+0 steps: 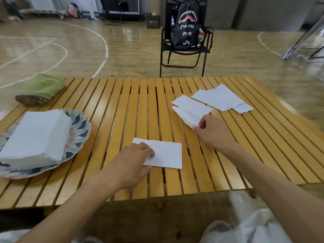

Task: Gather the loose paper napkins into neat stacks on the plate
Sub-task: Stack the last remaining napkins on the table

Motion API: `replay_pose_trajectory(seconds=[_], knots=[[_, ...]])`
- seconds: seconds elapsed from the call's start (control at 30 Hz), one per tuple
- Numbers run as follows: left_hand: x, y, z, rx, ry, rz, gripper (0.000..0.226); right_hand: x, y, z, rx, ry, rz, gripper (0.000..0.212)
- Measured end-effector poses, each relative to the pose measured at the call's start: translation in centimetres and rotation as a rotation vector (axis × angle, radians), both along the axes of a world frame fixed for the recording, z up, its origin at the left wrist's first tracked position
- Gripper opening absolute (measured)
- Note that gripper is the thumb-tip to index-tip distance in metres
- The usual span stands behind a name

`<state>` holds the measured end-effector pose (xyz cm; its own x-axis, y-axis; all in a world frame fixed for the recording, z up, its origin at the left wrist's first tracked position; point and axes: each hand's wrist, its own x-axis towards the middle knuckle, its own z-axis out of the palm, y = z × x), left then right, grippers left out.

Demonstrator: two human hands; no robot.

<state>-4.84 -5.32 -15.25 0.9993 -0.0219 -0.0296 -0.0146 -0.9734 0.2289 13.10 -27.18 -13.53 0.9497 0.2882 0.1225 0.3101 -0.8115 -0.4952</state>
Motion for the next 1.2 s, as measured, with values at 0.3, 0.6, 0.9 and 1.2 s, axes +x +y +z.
replay_pose_trajectory(seconds=[0.3,0.6,0.9,1.2], knots=[[-0.3,-0.1,0.5,-0.003,0.022,0.006,0.039,-0.1,-1.1,1.7,-0.084,-0.102,-0.053,0.022],[-0.1,0.0,0.6,-0.005,0.012,-0.003,0.034,-0.7,-0.8,3.9,0.289,-0.288,0.023,0.011],[-0.2,-0.5,0.5,-0.025,0.018,-0.004,0.032,0.8,-1.3,2.2,0.201,-0.018,-0.01,0.006],[-0.3,-0.4,0.6,-0.023,0.018,-0.011,0.03,-2.6,2.2,-1.2,-0.161,0.033,0.164,0.044]])
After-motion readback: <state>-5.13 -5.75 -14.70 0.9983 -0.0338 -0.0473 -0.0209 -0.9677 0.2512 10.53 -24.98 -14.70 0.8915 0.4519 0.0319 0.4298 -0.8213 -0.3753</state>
